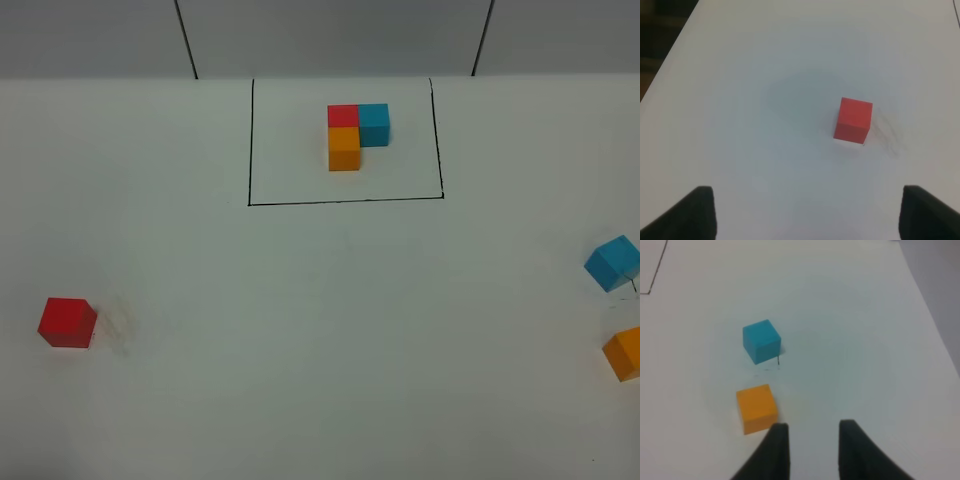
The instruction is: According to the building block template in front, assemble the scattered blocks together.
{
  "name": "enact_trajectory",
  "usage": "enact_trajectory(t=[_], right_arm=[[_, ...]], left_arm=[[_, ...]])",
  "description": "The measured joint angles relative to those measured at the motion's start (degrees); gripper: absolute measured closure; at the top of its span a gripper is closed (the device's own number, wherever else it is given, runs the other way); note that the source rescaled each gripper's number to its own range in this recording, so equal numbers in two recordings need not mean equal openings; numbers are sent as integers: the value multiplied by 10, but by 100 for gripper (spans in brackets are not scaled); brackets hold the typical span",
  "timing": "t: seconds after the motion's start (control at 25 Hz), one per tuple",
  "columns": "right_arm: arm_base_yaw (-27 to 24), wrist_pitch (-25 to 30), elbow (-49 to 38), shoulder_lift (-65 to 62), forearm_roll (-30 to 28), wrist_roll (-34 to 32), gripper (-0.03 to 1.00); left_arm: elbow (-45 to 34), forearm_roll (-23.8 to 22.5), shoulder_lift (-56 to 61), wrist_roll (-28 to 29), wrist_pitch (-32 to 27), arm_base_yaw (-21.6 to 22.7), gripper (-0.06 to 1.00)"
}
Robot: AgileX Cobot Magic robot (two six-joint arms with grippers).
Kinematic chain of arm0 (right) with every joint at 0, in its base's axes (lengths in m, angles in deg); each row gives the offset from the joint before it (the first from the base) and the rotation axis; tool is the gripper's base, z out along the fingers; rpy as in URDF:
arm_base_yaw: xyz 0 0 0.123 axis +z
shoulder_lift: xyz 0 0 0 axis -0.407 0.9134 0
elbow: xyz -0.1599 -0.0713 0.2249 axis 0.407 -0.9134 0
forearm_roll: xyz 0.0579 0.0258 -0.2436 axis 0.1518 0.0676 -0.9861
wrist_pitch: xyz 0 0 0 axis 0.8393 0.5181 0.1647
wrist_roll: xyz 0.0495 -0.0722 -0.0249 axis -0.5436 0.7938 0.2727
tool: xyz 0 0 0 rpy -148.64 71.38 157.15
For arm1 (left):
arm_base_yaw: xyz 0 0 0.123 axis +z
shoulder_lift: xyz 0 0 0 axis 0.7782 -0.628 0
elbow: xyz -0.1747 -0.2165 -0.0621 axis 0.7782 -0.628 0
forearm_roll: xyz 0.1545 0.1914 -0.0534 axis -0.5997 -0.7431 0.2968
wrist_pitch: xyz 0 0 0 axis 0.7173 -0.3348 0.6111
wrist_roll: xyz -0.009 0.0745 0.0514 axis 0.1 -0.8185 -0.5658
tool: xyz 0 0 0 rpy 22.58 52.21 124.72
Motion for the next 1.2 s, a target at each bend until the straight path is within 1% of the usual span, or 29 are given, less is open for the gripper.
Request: enact_trajectory(t=[1.04,1.12,1.2], right_arm=[[0,0,0,0,0,0,97],[0,0,0,0,0,0,97],[0,0,0,0,0,0,97]], left_arm=[[0,0,-1,0,0,0,27],[3,0,-15,0,0,0,27],[16,0,-52,0,7,0,27]])
